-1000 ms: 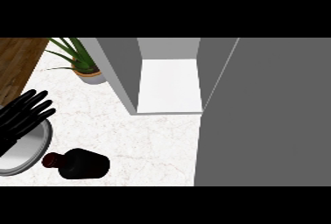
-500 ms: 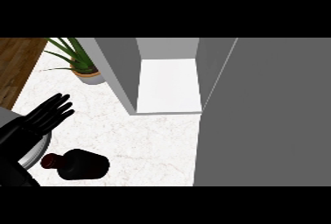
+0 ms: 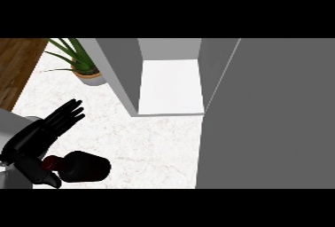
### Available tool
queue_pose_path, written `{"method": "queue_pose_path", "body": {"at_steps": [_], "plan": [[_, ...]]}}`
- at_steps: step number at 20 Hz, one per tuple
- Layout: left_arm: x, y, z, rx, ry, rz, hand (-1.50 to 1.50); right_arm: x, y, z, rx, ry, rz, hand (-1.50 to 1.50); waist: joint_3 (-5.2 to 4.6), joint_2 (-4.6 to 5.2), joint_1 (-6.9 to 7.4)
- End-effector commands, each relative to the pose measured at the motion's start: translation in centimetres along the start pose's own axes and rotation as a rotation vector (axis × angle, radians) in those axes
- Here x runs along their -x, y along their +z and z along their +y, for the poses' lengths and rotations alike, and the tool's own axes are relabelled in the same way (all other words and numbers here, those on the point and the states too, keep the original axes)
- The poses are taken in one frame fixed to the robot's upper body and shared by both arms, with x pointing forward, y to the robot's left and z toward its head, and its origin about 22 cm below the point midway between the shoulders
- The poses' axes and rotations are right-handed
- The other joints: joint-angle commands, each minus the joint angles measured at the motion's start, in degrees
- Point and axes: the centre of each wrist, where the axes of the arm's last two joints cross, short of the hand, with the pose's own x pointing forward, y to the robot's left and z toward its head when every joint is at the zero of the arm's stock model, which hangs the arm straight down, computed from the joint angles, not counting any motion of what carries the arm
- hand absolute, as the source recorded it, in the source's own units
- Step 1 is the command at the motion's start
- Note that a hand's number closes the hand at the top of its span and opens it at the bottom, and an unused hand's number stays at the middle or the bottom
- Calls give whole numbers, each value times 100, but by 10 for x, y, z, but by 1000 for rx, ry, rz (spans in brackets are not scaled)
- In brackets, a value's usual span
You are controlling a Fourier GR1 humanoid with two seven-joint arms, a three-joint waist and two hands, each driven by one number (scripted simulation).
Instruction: Pick up the wine, place it into the cabinet and close the cabinet
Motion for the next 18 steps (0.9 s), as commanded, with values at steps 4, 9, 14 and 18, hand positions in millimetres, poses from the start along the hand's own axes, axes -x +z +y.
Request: {"method": "queue_pose_path", "body": {"at_steps": [4,9,14,18], "plan": [[39,-10,9,39,19,35,-150,-35,30,2,-6,-30,-92,-150,1,9,-6],[61,-13,-1,62,31,46,-150,-46,37,0,-31,-25,-87,-150,-1,3,-3],[82,-4,-5,62,29,61,-150,-50,43,0,-15,-34,-105,-150,-2,-3,-11],[100,10,-2,88,34,76,-150,-39,33,-4,-22,-21,-81,-150,3,6,50]]}}
